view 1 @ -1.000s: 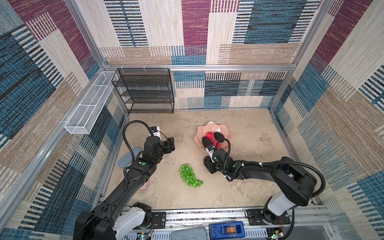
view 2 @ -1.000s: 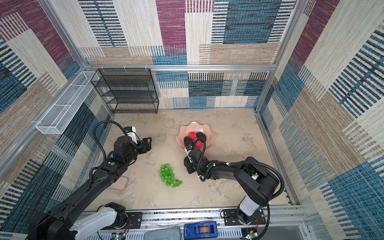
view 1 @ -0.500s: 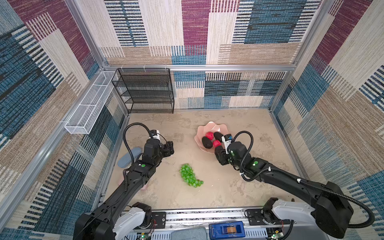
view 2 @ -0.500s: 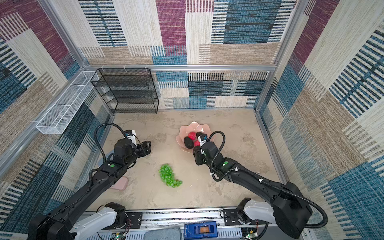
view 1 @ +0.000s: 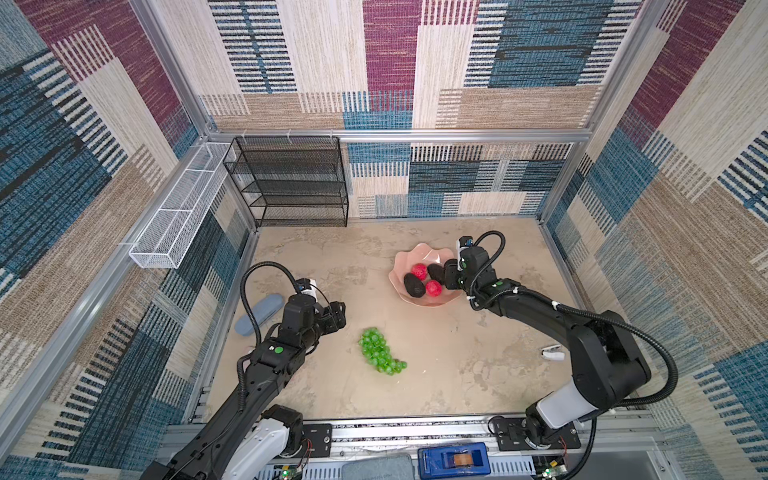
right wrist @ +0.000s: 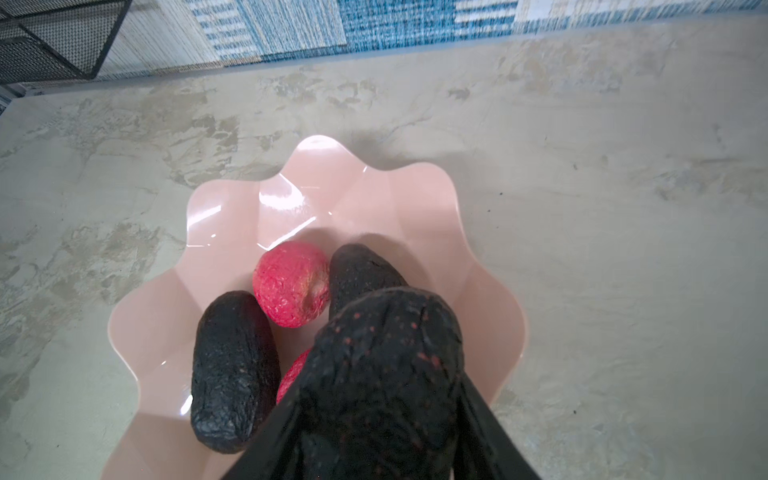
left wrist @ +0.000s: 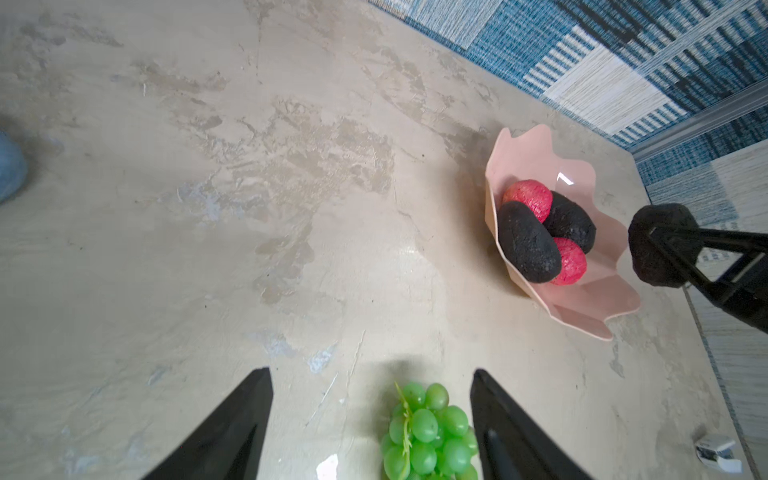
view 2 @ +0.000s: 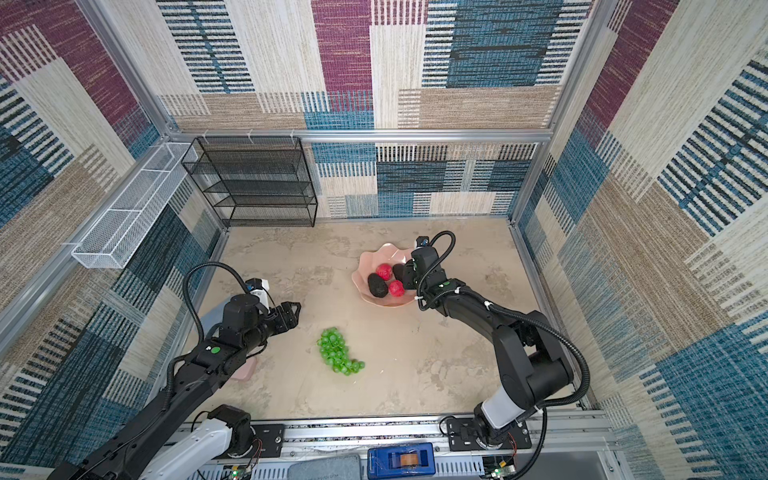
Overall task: Place and organize the fake fruits in the fruit bowl
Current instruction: 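Place the avocado in the bowl with the right gripper and release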
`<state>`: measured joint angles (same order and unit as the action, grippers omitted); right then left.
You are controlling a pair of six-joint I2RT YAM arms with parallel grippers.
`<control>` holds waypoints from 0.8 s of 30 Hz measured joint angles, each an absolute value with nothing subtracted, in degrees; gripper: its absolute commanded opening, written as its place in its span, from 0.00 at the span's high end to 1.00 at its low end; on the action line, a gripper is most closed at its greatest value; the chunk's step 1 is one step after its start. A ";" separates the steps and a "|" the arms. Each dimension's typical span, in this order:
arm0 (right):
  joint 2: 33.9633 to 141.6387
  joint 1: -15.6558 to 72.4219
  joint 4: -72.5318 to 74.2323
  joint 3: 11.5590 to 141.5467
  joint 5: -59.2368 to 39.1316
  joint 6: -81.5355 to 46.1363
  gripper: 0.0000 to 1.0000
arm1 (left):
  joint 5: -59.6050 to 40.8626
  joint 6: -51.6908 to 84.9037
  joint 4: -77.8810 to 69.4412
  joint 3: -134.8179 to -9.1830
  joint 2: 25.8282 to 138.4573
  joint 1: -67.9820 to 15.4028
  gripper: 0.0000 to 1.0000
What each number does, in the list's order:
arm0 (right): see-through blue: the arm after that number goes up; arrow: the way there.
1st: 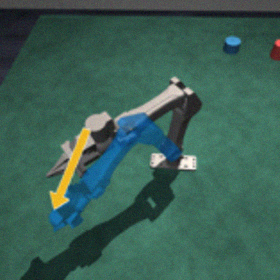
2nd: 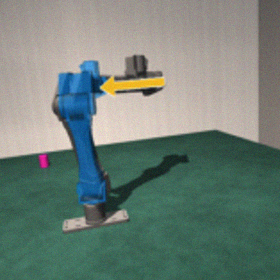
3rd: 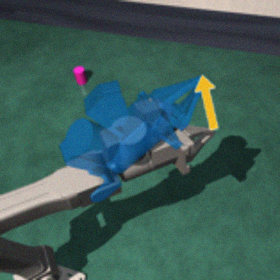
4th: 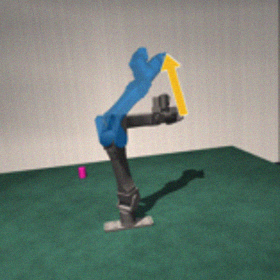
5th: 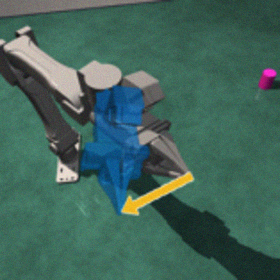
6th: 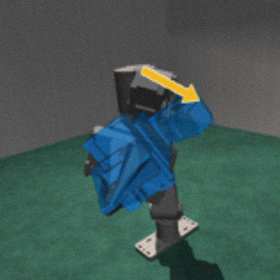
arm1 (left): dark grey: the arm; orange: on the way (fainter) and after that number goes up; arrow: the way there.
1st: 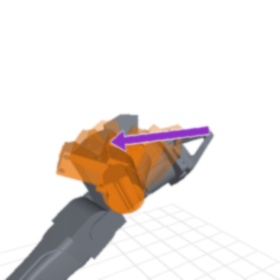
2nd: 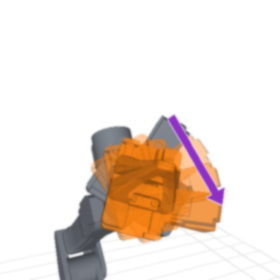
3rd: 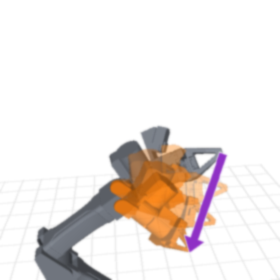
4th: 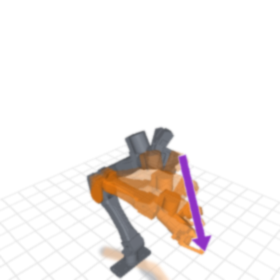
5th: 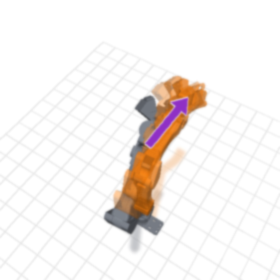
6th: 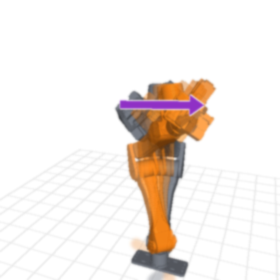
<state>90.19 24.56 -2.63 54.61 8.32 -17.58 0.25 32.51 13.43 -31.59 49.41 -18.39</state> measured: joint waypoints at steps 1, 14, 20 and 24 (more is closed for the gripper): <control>90.45 24.34 -2.15 53.91 8.01 -18.15 0.63 | -0.58 33.01 14.17 -31.27 49.21 -18.39 0.22; 93.21 23.66 0.99 52.86 7.99 -21.82 0.32 | -6.63 37.52 16.19 -27.16 50.92 -18.50 0.23; 90.67 23.66 1.08 52.97 7.92 -21.82 0.24 | -7.88 37.95 14.79 -26.81 51.57 -18.50 0.23; 87.79 23.79 1.34 52.29 5.80 -21.50 0.20 | -8.84 37.95 13.50 -26.65 51.72 -18.50 0.23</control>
<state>87.79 23.79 1.34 52.29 5.80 -21.50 -8.84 37.95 13.50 -26.65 51.72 -18.50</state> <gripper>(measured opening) 0.774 0.769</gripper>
